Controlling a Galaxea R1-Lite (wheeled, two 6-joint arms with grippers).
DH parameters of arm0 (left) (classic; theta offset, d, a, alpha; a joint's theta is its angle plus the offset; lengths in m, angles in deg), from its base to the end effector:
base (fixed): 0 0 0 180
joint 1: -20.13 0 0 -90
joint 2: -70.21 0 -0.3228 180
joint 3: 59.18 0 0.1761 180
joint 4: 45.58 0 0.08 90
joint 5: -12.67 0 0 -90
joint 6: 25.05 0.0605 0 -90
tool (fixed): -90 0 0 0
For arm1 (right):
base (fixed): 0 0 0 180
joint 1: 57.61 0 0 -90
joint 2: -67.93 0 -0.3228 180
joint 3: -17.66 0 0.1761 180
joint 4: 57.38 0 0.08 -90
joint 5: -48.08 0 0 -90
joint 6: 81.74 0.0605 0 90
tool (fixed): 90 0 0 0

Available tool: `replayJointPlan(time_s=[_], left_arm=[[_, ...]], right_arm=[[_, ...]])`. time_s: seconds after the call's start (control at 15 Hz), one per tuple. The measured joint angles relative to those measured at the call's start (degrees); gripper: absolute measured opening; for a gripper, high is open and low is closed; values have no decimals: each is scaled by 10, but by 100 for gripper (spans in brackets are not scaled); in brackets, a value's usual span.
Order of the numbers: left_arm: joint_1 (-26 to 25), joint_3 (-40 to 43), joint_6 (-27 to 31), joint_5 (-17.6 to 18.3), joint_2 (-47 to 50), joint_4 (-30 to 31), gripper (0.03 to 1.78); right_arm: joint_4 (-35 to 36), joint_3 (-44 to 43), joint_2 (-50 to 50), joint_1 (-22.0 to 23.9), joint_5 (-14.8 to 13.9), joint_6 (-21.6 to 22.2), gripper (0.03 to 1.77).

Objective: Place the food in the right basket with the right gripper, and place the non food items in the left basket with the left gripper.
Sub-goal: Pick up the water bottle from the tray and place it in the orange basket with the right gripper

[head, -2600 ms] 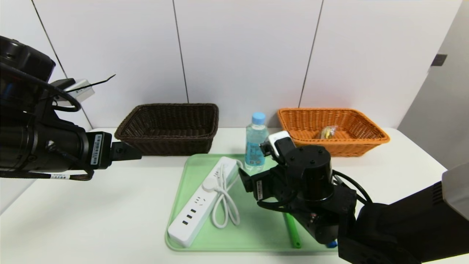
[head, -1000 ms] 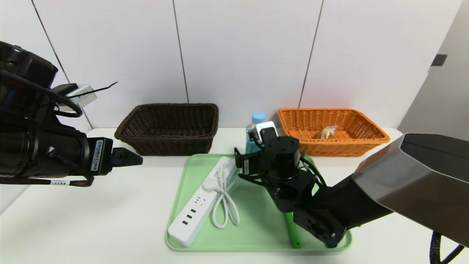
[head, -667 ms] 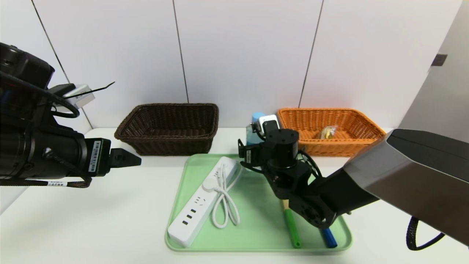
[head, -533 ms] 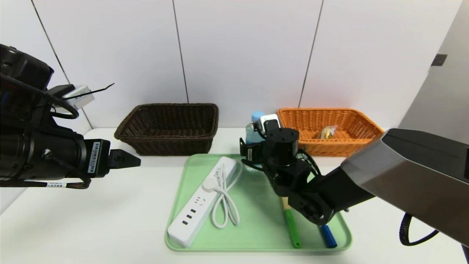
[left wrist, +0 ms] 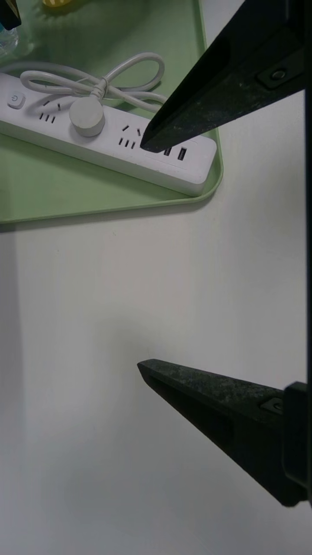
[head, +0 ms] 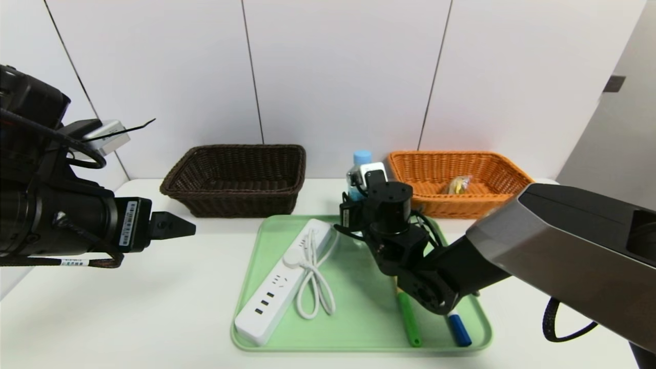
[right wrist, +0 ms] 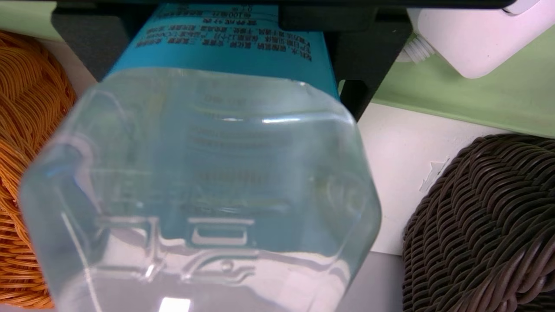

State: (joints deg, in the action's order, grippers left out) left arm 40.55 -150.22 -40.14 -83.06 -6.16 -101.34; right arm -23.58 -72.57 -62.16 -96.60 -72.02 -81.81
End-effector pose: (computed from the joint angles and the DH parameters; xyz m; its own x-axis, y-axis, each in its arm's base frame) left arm 0.1895 -0.0641 0.2662 0.7376 -0.1681 -0.6540 0.1067 0.9854 -0.1329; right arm 0.3880 0.2751 0.1201 0.9842 0.1515 -0.0913 -0.1568 0.9861 -0.0542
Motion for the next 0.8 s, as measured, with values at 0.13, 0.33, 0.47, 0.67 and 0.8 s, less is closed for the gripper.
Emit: replayJointPlan(time_s=[0.13, 0.33, 0.47, 0.67, 0.8], left_arm=[[1, 2, 0, 0, 1, 0, 169], [4, 9, -1, -1, 4, 0, 169], [5, 13, -1, -1, 7, 1, 169], [8, 16, -2, -1, 8, 1, 169], [11, 17, -1, -1, 9, 0, 169]], right_arm=[[12, 1, 2, -4, 0, 0, 86], [13, 3, 17, -11, 0, -1, 86], [3, 3, 39, -15, 0, -4, 86], [-56, -15, 91, -16, 3, -3, 86], [-126, -36, 134, -8, 4, -4, 86]])
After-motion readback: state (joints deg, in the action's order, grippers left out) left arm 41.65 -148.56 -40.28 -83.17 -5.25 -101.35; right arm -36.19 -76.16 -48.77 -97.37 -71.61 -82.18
